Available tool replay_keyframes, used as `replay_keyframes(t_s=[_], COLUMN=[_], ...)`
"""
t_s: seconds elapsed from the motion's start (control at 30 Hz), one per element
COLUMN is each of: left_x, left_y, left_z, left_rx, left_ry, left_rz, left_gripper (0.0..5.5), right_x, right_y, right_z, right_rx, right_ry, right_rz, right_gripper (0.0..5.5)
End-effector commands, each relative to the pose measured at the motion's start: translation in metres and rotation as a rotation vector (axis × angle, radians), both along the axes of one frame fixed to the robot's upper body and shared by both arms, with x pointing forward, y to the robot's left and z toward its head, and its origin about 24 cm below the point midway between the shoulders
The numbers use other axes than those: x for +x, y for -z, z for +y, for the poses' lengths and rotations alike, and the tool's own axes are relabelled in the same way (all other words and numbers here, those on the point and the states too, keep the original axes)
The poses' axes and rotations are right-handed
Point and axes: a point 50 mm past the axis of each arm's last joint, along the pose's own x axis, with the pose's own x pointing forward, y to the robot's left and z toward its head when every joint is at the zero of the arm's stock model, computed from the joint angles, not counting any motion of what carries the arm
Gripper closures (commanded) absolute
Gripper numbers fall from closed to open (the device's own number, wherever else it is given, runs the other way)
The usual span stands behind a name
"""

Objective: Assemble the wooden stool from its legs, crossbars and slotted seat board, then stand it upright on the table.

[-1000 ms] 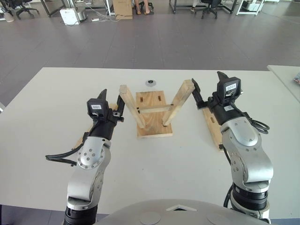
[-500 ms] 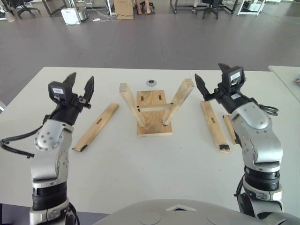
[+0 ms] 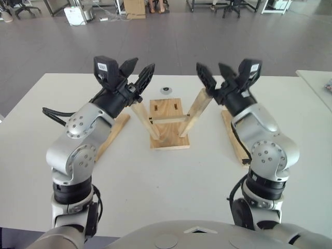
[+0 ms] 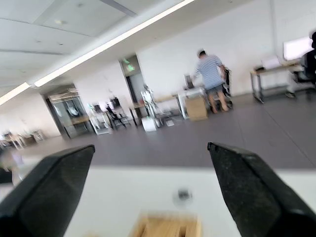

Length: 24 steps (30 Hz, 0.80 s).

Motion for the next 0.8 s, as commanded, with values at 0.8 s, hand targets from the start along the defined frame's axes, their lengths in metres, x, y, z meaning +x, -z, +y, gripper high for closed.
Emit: replay_keyframes(t_s=[0.8], left_x=[0.04], left_y=[-0.053], left_z=[0.064], left_rx=[-0.264], left_ry=[-0.22], left_rz=[-0.047], left_gripper=[2.75], right_x=[-0.006], right_y=[0.001], right_z=[-0.009], right_rx=[-0.196], right_ry=[0.082], right_rz=[0.118], right_gripper=[1.19])
